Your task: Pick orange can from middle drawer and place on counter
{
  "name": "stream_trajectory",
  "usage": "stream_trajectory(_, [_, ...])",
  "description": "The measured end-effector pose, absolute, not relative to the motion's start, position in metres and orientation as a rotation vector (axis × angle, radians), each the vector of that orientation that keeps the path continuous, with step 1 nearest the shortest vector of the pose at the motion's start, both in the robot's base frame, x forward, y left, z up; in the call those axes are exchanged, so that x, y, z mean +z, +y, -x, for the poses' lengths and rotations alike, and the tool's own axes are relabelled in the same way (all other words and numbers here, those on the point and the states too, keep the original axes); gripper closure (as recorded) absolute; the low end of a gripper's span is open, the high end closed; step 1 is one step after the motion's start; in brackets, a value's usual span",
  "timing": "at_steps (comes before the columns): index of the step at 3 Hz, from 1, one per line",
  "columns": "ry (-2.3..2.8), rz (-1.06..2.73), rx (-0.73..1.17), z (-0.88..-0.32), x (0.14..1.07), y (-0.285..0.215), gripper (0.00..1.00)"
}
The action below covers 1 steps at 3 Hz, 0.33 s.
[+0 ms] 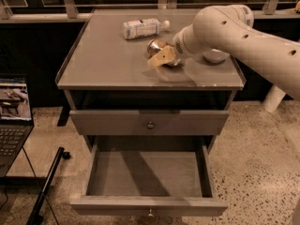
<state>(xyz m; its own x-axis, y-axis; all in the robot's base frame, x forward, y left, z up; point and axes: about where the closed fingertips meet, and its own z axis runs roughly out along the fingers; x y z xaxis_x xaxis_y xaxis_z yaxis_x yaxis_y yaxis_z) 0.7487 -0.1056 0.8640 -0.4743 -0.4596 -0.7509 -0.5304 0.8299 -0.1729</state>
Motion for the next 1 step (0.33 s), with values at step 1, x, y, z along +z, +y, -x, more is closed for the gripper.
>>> stream_trajectory(1, [2.146, 0.722, 0.105, -0.7487, 0.8639, -0.1056, 0.00])
